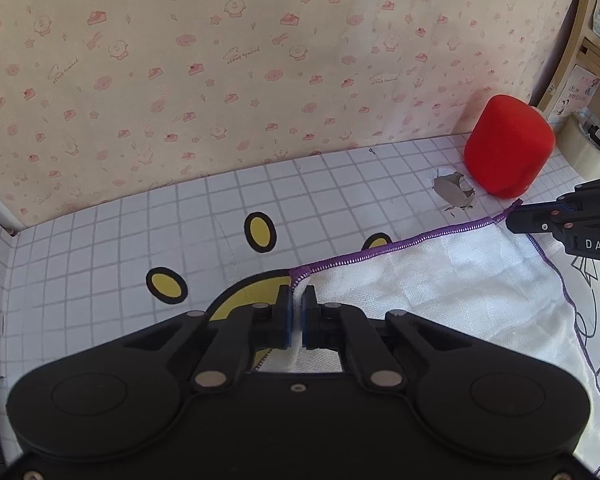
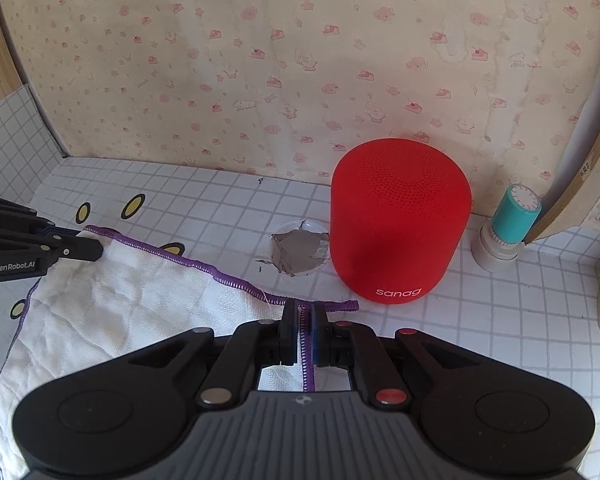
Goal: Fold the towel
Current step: 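Close both grippers on the purple-hemmed edge of the towel, then lift the gripped purple edge off the floor with both grippers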
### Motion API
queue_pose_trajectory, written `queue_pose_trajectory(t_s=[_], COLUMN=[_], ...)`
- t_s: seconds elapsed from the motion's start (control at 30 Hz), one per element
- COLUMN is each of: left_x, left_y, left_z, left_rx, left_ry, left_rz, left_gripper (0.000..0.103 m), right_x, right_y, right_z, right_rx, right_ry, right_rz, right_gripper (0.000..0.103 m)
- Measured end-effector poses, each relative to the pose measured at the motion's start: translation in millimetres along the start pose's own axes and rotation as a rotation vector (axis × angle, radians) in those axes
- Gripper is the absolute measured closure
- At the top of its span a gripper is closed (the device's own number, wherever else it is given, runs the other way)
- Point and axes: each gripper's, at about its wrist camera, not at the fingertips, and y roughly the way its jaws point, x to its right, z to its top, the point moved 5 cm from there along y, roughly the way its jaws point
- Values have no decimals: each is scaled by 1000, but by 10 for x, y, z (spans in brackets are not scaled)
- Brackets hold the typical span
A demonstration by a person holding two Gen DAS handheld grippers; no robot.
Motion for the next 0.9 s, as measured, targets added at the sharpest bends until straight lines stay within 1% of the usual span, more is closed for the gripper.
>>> queue_pose_trajectory(t_s=[0.43,0.9], left_x=[-4,-15], left_y=[-92,-333], left_z=[18,63], left_rx=[20,66], left_ry=[-11,-10], left_rz=[10,-12], left_gripper=[98,98], right_x=[-31,-124], right_y=[-111,-366], right_z=[34,169], right_rx=[30,81], right_ry=[-13,-24], right_rz=[0,-24], right_gripper=[98,98])
